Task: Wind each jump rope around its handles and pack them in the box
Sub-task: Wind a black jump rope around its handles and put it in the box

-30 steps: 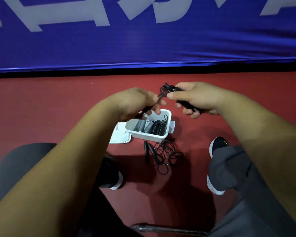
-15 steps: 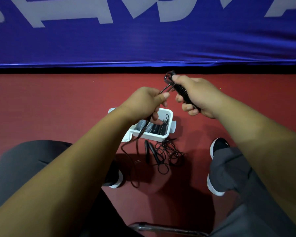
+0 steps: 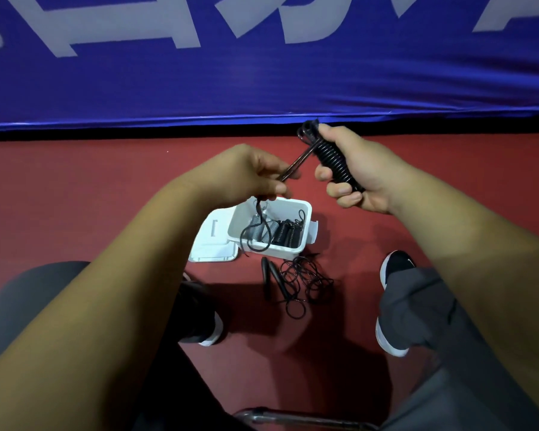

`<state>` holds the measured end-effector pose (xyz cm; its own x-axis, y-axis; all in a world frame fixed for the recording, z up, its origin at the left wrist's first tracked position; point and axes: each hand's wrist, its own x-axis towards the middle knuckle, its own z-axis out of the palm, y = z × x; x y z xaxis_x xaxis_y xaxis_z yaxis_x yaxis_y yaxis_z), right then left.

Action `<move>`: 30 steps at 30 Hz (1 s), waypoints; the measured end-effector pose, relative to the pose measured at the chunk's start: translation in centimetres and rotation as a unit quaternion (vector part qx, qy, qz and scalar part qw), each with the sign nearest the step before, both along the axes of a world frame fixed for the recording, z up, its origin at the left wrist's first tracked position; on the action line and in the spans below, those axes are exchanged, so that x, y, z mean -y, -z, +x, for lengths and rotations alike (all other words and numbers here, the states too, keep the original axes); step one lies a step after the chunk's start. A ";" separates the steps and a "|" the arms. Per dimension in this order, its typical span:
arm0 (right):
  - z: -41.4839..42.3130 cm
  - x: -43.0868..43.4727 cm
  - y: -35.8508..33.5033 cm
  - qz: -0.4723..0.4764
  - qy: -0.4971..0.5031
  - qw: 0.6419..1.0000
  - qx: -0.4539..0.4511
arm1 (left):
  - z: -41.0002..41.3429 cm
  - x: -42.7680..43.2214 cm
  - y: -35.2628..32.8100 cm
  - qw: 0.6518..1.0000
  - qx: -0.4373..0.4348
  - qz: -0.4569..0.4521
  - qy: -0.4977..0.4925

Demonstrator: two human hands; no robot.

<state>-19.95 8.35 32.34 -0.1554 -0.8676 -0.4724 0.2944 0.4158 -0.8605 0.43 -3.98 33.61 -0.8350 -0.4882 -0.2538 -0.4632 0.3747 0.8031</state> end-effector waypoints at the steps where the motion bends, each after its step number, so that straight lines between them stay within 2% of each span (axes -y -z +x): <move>1: 0.2 -0.1 0.0 0.001 -0.010 1.000 -0.002 | 0.0 0.1 0.1 0.999 0.030 -0.043 -0.007; 3: 0.5 -0.3 0.1 0.003 -0.033 0.999 -0.002 | -0.1 -0.1 0.4 0.993 0.074 -0.093 -0.006; 6: 0.7 -0.3 -0.1 0.008 -0.054 0.998 0.006 | -0.5 -1.2 1.0 0.992 0.092 -0.082 -0.010; 9: 0.4 -0.2 -0.3 0.003 -0.029 0.999 0.031 | -0.8 -1.9 1.1 0.997 0.065 -0.012 -0.033; 12: -0.1 -0.2 -0.7 -0.013 -0.003 0.998 0.057 | -0.5 -1.7 1.0 0.994 -0.002 0.095 -0.047; 16: -0.6 -0.1 -1.0 -0.018 0.023 0.997 0.066 | 0.2 -0.6 1.0 0.968 -0.071 0.242 -0.010; 18: -0.8 0.0 -0.9 -0.012 0.030 0.998 0.060 | 0.6 -0.2 0.9 0.962 -0.072 0.263 0.016; 21: -0.6 0.1 -0.5 -0.002 0.026 0.998 0.050 | 0.8 0.0 0.6 0.979 -0.027 0.200 0.019; 24: -0.4 0.1 -0.2 0.004 0.021 0.999 0.038 | 0.5 -0.1 0.8 0.998 0.038 0.058 -0.004; 27: -0.5 -0.1 -0.2 0.004 -0.005 0.999 0.034 | -0.1 -0.5 1.4 0.989 0.106 -0.098 0.011; 30: -0.6 -0.3 -0.5 0.005 -0.047 0.998 0.038 | -0.7 -1.0 2.3 0.983 0.113 -0.147 -0.014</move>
<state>-20.52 8.69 32.84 -0.0371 -0.8715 -0.4890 0.3170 0.4538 -0.8328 -0.24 -2.95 31.33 -0.7588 -0.5901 -0.2755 -0.6306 0.5601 0.5372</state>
